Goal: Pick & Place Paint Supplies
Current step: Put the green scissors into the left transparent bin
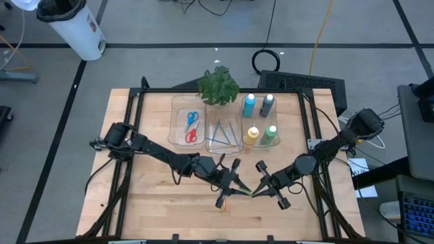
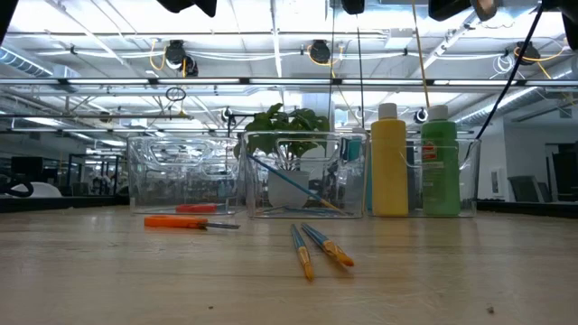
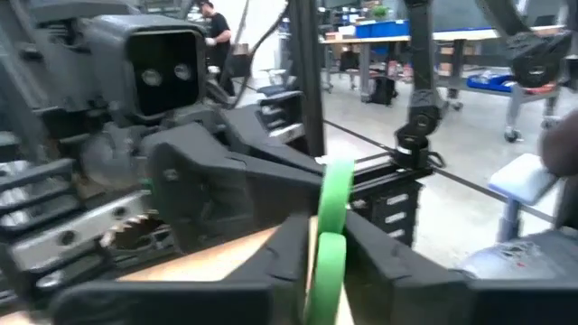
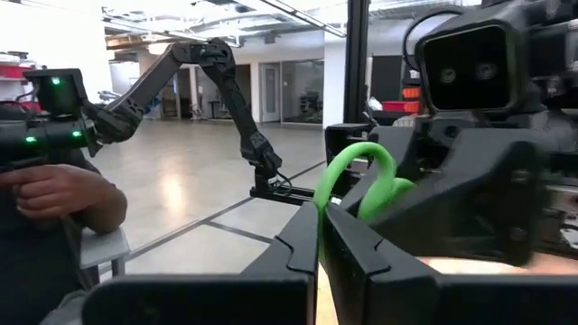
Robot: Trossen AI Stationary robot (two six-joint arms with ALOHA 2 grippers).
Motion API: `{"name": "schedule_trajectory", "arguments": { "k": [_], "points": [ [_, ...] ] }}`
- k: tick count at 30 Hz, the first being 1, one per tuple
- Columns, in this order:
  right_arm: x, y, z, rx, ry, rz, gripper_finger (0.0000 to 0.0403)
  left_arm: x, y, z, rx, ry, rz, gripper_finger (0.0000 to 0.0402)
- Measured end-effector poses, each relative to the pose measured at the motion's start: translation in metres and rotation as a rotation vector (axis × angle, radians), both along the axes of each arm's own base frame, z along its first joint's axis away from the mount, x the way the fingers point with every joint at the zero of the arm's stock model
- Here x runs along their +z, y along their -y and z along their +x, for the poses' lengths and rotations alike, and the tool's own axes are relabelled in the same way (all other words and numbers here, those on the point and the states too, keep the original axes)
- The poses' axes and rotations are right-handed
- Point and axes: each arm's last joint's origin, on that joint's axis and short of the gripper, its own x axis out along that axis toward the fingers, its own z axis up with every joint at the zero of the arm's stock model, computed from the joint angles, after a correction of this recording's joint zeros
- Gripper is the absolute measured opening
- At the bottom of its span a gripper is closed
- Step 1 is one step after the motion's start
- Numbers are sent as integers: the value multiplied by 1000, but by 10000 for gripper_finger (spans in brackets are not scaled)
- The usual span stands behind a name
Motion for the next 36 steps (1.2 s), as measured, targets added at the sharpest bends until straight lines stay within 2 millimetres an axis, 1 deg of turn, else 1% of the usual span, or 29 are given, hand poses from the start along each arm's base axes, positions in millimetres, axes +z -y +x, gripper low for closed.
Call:
{"name": "schedule_trajectory", "arguments": {
  "k": [2,3,6,9,12,15,17,19,21,25,30,33,36],
  "points": [
    [0,0,0,-17,-4,2,0,0,1,0,-8,-6,-5,29],
    [-1,0,0,-25,-9,1,0,-1,1,0,-8,-15,-11,22],
    [-2,1,1,-43,-21,-3,0,0,0,-1,-8,-57,-59,24],
    [0,2,0,-63,-16,10,7,10,-2,-6,15,-94,-71,47],
    [1,3,0,-99,-34,65,25,27,-6,-19,39,-152,-35,54],
    [0,3,0,-110,-50,77,58,45,-9,-38,26,-116,8,24],
    [-1,2,0,-100,-72,100,85,51,-14,-52,35,-76,21,19],
    [-1,2,0,-91,-86,117,113,52,-22,-68,133,-58,20,21],
    [-1,2,0,-89,-85,117,140,52,-34,-88,275,-39,13,26],
    [-1,2,0,-84,-77,97,178,40,-59,-134,554,-7,-35,20],
    [-2,6,2,-139,-83,99,189,28,-90,-186,952,33,-147,20],
    [-2,8,3,-159,-90,96,185,10,-105,-206,1120,29,-214,26],
    [-3,9,4,-167,-97,91,178,-12,-118,-216,1205,12,-279,28]
  ]
}}
